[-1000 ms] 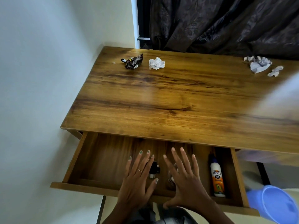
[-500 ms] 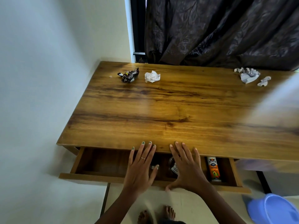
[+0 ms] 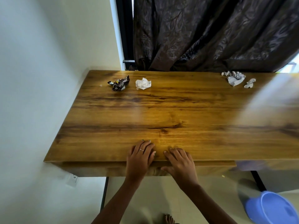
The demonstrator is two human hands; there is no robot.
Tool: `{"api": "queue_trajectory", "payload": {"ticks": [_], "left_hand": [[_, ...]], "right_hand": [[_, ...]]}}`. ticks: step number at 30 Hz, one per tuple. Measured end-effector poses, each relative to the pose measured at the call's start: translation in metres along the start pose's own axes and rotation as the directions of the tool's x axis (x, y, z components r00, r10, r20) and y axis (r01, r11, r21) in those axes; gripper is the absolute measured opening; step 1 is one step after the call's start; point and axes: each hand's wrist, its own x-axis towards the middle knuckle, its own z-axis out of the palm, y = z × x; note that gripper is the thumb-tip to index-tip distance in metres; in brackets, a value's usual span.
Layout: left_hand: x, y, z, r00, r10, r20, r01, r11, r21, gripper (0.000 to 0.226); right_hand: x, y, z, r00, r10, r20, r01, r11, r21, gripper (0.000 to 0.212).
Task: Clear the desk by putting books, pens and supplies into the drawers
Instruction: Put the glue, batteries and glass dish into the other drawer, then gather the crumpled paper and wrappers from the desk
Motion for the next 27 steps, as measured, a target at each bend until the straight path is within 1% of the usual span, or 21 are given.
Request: {"api": "queue_trajectory", "payload": {"ticks": [3, 5, 7, 10, 12, 14, 16, 17, 19, 22, 25, 27], "left_hand": [[0.001, 0.001, 0.002, 0.997, 0.017, -0.075, -0.016, 1.000, 0.016, 0.043], [0.000, 0.000, 0.005, 0.995, 0.026, -0.095, -0.025, 1.000, 0.011, 0.042], [-0.001, 0.001, 0.008, 0.996, 0.013, -0.092, -0.014, 1.000, -0.018, 0.040], [0.003, 0.011, 0.010, 0.996, -0.075, -0.057, 0.071, 0.995, -0.063, 0.042], [0.012, 0.024, 0.011, 0.990, -0.141, -0.016, 0.139, 0.987, -0.086, 0.037], [0.026, 0.039, 0.013, 0.983, -0.184, 0.022, 0.185, 0.978, -0.099, 0.036], [0.046, 0.054, 0.017, 0.977, -0.211, 0.035, 0.214, 0.967, -0.136, 0.037], [0.058, 0.062, 0.020, 0.976, -0.217, 0.032, 0.219, 0.963, -0.159, 0.038], [0.083, 0.077, 0.029, 0.978, -0.206, 0.035, 0.209, 0.959, -0.192, 0.041], [0.128, 0.104, 0.057, 0.977, -0.196, 0.081, 0.209, 0.958, -0.195, 0.044], [0.171, 0.139, 0.086, 0.974, -0.158, 0.161, 0.191, 0.957, -0.218, 0.050], [0.200, 0.168, 0.106, 0.973, -0.125, 0.195, 0.168, 0.960, -0.223, 0.053]], "right_hand": [[0.002, 0.001, 0.005, 0.996, -0.027, -0.088, 0.027, 1.000, -0.007, 0.047], [0.003, 0.003, 0.009, 0.993, -0.049, -0.106, 0.048, 0.999, -0.007, 0.039], [0.002, 0.005, 0.011, 0.994, -0.067, -0.084, 0.067, 0.998, -0.001, 0.038], [0.004, 0.006, 0.010, 0.995, -0.079, -0.056, 0.081, 0.995, 0.049, 0.036], [0.012, 0.010, 0.006, 0.997, -0.078, 0.008, 0.077, 0.993, 0.095, 0.038], [0.025, 0.020, -0.003, 0.991, -0.087, 0.104, 0.074, 0.989, 0.128, 0.039], [0.038, 0.042, -0.009, 0.979, -0.085, 0.186, 0.051, 0.982, 0.180, 0.046], [0.042, 0.057, -0.012, 0.977, -0.083, 0.195, 0.042, 0.977, 0.209, 0.050], [0.050, 0.087, -0.015, 0.987, -0.070, 0.146, 0.030, 0.965, 0.262, 0.055], [0.066, 0.146, -0.017, 0.996, -0.040, 0.075, 0.021, 0.971, 0.238, 0.047], [0.086, 0.210, -0.026, 0.999, 0.028, 0.033, -0.035, 0.976, 0.215, 0.041], [0.096, 0.260, -0.035, 0.994, 0.106, 0.006, -0.105, 0.973, 0.204, 0.041]]}}
